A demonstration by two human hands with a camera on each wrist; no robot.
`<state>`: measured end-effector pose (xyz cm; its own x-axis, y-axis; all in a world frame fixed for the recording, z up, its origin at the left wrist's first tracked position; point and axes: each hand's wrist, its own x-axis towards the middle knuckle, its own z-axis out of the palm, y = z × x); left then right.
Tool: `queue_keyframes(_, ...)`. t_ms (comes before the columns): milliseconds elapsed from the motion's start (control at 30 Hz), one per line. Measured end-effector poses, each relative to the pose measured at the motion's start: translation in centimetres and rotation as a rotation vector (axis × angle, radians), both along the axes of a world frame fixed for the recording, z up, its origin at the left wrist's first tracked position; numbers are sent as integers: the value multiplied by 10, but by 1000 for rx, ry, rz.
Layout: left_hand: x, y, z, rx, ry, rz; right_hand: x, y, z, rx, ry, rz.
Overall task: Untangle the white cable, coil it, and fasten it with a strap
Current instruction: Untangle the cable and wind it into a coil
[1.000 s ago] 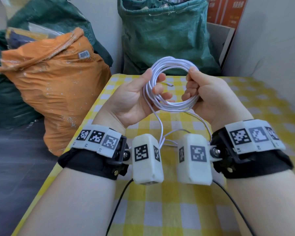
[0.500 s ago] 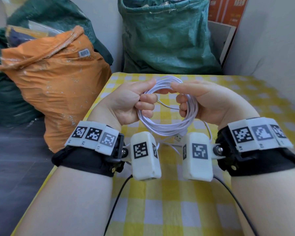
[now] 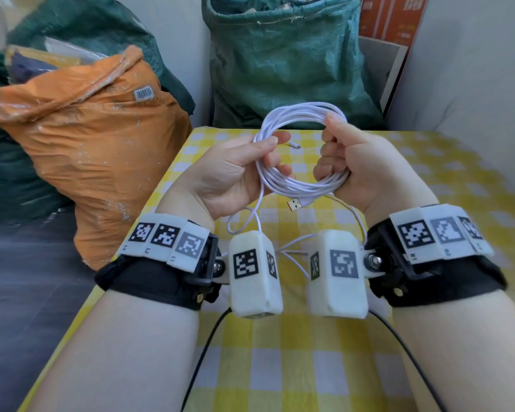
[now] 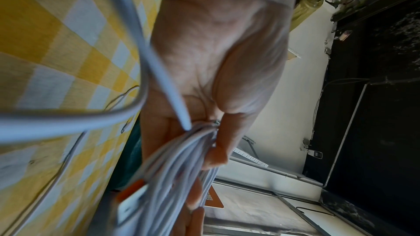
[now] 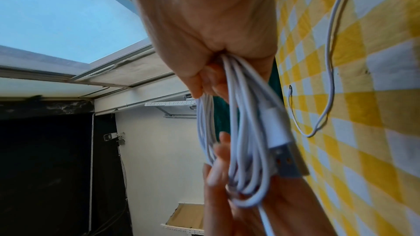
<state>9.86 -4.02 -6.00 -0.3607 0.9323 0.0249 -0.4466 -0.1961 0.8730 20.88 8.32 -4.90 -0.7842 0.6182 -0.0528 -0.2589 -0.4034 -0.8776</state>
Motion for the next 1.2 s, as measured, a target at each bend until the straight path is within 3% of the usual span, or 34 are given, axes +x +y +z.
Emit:
queue_keyframes(233, 9, 5, 1, 62, -37, -3, -5, 0, 1, -152, 151, -60)
queue_keyframes(433, 7, 9, 2, 31, -26, 94, 2, 1, 0, -51, -8, 93)
queue_keyframes(700, 3, 4, -1, -115, 116, 32, 10, -3, 2, 112, -204, 182)
queue_keyframes(1033, -3, 1, -2, -59, 79, 72, 0, 0, -1, -106, 54, -14)
queue_keyframes(1200, -1, -4, 0, 9, -46, 7, -4, 1, -2, -198, 149, -51)
